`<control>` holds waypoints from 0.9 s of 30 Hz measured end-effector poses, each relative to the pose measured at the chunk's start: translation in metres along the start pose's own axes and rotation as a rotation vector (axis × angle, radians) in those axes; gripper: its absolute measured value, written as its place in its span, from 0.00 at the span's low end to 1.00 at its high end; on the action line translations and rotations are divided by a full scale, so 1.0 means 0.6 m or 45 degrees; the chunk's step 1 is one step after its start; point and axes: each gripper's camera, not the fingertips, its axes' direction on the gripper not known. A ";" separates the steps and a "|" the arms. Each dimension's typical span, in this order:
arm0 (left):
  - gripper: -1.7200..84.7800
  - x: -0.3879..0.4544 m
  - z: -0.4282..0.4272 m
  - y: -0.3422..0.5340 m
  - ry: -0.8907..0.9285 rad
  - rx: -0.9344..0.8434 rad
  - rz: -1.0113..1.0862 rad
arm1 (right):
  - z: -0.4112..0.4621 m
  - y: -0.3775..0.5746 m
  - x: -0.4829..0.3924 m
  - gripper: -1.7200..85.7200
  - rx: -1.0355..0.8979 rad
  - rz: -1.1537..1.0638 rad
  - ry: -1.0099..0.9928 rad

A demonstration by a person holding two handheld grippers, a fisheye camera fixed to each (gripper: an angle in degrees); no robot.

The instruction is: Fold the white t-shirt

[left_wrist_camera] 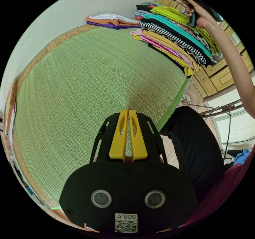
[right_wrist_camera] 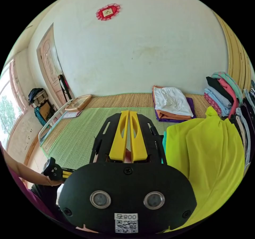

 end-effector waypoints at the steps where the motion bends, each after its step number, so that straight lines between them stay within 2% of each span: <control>1: 0.02 0.001 -0.005 0.018 0.008 0.032 0.001 | 0.032 -0.009 0.004 0.05 -0.022 0.018 -0.008; 5: 0.02 0.014 -0.020 0.069 -0.031 0.111 0.085 | 0.141 -0.055 0.029 0.10 -0.111 0.073 0.072; 11: 0.02 0.025 -0.044 0.143 -0.080 0.193 0.138 | 0.269 -0.131 0.129 0.11 -0.141 0.217 0.245; 17: 0.02 0.007 -0.068 0.210 -0.028 0.254 0.139 | 0.388 -0.180 0.260 0.11 -0.273 0.382 0.383; 27: 0.02 -0.033 -0.106 0.306 0.012 0.313 0.108 | 0.481 -0.192 0.367 0.10 -0.364 0.444 0.417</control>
